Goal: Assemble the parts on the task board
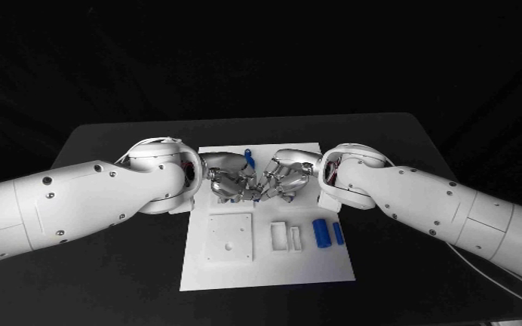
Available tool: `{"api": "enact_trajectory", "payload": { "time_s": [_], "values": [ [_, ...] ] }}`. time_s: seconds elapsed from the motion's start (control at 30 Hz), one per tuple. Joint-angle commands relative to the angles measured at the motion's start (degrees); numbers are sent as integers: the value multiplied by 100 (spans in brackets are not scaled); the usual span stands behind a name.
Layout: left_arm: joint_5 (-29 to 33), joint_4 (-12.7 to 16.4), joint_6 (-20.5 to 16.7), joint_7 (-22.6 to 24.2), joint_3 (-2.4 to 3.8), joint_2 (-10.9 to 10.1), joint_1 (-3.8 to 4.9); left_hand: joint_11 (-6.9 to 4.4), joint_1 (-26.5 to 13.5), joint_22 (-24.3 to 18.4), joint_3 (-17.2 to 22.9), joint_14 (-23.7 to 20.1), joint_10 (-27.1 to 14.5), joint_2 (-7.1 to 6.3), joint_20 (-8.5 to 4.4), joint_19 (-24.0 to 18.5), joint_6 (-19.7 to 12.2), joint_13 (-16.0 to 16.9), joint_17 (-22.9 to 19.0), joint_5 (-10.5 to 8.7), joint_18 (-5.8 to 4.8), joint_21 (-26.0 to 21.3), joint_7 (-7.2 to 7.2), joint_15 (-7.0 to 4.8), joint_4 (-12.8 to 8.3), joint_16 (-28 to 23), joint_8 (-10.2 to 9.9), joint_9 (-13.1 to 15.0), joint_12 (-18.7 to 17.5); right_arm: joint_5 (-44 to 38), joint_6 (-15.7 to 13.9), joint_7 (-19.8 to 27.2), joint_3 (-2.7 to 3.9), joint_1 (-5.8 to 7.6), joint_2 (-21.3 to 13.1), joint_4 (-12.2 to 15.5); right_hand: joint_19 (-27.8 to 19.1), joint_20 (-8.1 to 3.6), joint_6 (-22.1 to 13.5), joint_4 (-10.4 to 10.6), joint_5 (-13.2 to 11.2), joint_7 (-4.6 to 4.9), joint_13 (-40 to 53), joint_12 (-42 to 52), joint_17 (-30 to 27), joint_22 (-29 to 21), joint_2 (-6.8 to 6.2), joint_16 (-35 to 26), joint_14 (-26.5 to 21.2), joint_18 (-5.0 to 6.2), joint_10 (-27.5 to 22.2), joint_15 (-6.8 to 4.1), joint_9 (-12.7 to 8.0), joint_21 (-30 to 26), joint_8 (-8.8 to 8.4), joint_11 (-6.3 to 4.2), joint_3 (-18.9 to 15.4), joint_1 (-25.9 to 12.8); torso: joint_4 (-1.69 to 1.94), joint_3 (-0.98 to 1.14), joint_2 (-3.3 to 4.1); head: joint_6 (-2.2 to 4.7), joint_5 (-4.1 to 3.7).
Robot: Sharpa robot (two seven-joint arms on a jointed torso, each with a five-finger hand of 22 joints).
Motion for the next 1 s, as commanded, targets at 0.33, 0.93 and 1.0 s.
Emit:
{"api": "enact_trajectory", "payload": {
  "time_s": [0.33,0.93,1.0],
  "values": [
    [426,21,-124,126,1,12,1,-54,13,129,405,116,153,137,-55,-10,116,18,72,4,14,242,-73,-60,-448,44,109,216,-38,-15,-155,5,4,2,3,6,58,-29,28,14,39,7,1,-29,-22,3,64,-54,-39,-68,-39,-12,320,-44,17,-11,54,-17,4,0,-1,4,-12],
    [735,-93,-335,-389,0,-73,1,-128,-142,127,480,312,369,97,-129,13,260,70,208,181,17,601,-133,-135,-705,54,156,245,-59,418,-896,128,4,2,-83,-113,-618,234,-1025,146,641,359,-865,-795,-945,-1150,-188,-1220,-574,1,-523,241,-118,-197,12,261,-339,-70,1,0,-3,60,34],
    [730,-110,-364,-473,0,-84,2,-131,-145,126,480,321,377,94,-131,15,268,72,214,193,19,613,-135,-138,-710,55,158,245,-61,470,-1016,168,5,3,-96,-135,-629,244,-1095,139,704,375,-937,-803,-1004,-1259,-222,-1258,-591,0,-546,253,-120,-197,10,272,-371,-84,6,1,-3,70,52]
  ]
}}
